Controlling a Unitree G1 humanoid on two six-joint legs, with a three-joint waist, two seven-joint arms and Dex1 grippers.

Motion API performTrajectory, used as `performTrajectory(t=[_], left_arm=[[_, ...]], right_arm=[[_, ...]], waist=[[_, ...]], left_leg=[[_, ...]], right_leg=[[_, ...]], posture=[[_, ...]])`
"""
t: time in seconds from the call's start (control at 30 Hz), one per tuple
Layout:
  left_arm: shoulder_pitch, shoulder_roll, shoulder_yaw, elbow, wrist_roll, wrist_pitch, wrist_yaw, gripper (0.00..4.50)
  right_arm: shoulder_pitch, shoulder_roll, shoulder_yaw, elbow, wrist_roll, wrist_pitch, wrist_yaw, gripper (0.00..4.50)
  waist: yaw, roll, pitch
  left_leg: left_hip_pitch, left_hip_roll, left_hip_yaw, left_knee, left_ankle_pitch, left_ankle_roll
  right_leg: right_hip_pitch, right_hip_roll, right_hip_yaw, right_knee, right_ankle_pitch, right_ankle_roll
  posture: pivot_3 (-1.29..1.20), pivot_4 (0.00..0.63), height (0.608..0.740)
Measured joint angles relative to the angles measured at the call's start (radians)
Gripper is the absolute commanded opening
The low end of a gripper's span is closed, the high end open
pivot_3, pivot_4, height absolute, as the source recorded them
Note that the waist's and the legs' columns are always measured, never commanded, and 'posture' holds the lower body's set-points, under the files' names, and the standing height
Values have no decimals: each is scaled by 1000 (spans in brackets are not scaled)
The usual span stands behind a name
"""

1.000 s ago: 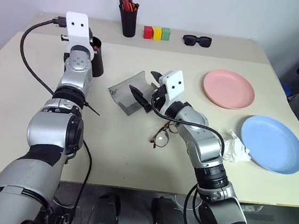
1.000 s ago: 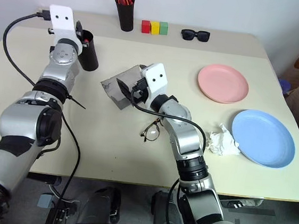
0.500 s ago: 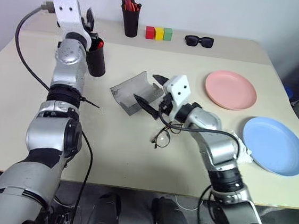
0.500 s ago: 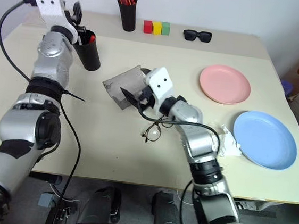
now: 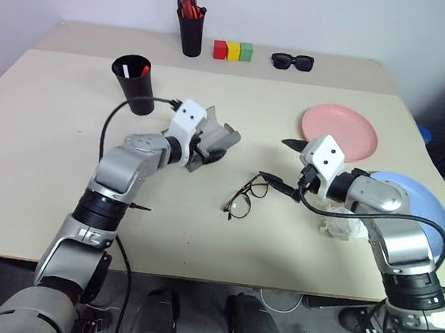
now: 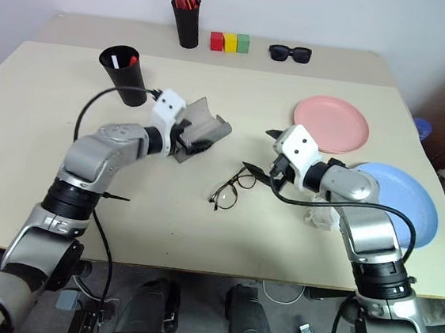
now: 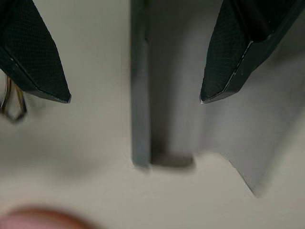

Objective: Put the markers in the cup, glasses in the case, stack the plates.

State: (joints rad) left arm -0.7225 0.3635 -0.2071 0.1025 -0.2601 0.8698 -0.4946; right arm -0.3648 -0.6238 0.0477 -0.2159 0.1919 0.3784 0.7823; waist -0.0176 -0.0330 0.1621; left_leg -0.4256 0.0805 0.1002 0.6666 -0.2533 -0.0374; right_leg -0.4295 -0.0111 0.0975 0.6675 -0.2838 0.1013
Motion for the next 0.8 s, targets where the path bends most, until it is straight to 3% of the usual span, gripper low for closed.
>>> performTrajectory(t=[0.13, 0.23, 0.47, 0.67, 0.8], left_arm=[[-14, -14, -12, 58, 18, 21, -11, 4457], [-32, -15, -12, 75, 21, 38, -32, 3678], [-32, -6, -17, 79, 33, 34, -90, 185], [16, 79, -54, 12, 50, -80, -202, 35], [117, 236, -71, -59, 56, -287, -384, 35]], right_arm=[[45, -14, -23, -49, 8, 25, -9, 4500], [73, -24, -39, -83, 10, 37, -15, 4500], [126, -29, -67, -105, 11, 59, -31, 4500], [132, -28, -67, -107, 11, 59, -38, 4500], [132, -25, -63, -113, 12, 59, -38, 4500]], waist=[[3, 0, 0], [4, 0, 0], [3, 0, 0], [3, 0, 0], [-2, 0, 0]], left_leg=[[0, 0, 0, 0, 0, 0], [0, 0, 0, 0, 0, 0], [0, 0, -1, 0, 0, 0], [0, 0, -1, 0, 0, 0], [0, 0, 0, 0, 0, 0]], right_leg=[[0, 0, 0, 0, 0, 0], [0, 0, 0, 0, 0, 0], [0, 0, 0, -1, 0, 0], [0, 0, 0, -1, 0, 0], [0, 0, 0, 0, 0, -1]], posture=[[0, 150, 722], [0, 150, 722], [0, 150, 722], [0, 150, 722], [0, 150, 722]])
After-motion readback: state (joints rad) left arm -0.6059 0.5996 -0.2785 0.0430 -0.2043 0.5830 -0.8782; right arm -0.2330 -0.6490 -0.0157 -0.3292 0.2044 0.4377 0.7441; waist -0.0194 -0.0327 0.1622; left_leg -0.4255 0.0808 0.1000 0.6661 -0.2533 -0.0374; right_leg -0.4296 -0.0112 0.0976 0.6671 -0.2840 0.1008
